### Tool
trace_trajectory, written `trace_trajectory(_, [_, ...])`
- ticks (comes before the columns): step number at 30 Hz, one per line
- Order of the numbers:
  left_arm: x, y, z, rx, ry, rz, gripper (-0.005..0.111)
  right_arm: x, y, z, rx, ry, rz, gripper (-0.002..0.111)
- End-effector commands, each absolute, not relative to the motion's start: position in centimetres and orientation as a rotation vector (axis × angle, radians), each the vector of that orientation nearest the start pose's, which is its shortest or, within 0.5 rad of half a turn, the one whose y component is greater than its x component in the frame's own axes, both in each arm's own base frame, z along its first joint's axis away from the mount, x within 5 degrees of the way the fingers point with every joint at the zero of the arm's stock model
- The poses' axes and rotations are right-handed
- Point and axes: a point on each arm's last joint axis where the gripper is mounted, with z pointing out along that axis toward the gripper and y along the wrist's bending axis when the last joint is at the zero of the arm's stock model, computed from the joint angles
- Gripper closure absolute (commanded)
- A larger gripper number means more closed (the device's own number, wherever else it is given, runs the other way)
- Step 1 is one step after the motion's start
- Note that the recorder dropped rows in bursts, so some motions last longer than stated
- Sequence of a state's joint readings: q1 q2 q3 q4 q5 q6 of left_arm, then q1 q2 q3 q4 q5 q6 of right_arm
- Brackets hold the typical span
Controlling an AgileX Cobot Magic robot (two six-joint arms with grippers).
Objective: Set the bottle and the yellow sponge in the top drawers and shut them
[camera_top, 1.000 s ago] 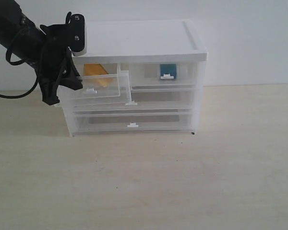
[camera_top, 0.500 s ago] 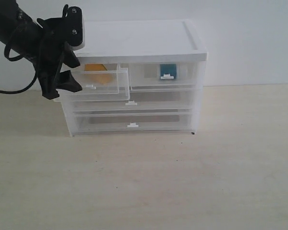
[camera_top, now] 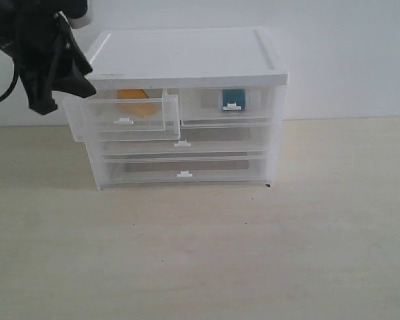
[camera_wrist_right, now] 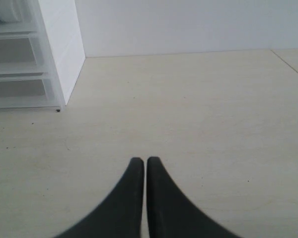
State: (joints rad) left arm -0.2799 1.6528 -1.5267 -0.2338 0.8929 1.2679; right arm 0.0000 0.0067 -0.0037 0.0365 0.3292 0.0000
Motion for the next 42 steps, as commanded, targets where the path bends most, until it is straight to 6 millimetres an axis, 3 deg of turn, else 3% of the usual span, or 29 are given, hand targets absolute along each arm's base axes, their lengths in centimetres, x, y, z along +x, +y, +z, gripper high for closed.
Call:
trace_trajectory(1, [34.0, -11.6, 32.4, 1.805, 1.961, 0.014, 0.102, 5.4, 0.1, 18.4, 0.023, 1.806, 0.033, 0.108])
trace_trajectory(11, [37.3, -12.3, 29.3, 1.631, 2.018, 0.041, 0.102, 5.4, 0.1, 18.4, 0.023, 1.806, 0.033, 0.108])
trace_trajectory(23, [41.4, -12.9, 27.6, 1.405, 1.875, 0.210, 0.102, 5.4, 0.1, 18.4, 0.023, 1.804, 0.033, 0.108])
trace_trajectory(29, [42.4, -13.0, 26.5, 1.372, 1.855, 0.238, 0.102, 5.4, 0.1, 18.4, 0.023, 1.804, 0.033, 0.108])
trace_trajectory(34, [41.7, -12.9, 27.2, 1.343, 1.909, 0.188, 0.102, 5.4, 0.1, 18.4, 0.023, 1.804, 0.033, 0.108])
trace_trajectory(39, [38.5, -12.3, 30.4, 1.293, 2.062, 0.068, 0.102, 5.4, 0.1, 18.4, 0.023, 1.804, 0.033, 0.108])
trace_trajectory(42, [36.8, -11.6, 32.6, 1.120, 2.186, 0.013, 0.102, 5.4, 0.1, 18.4, 0.023, 1.804, 0.033, 0.108])
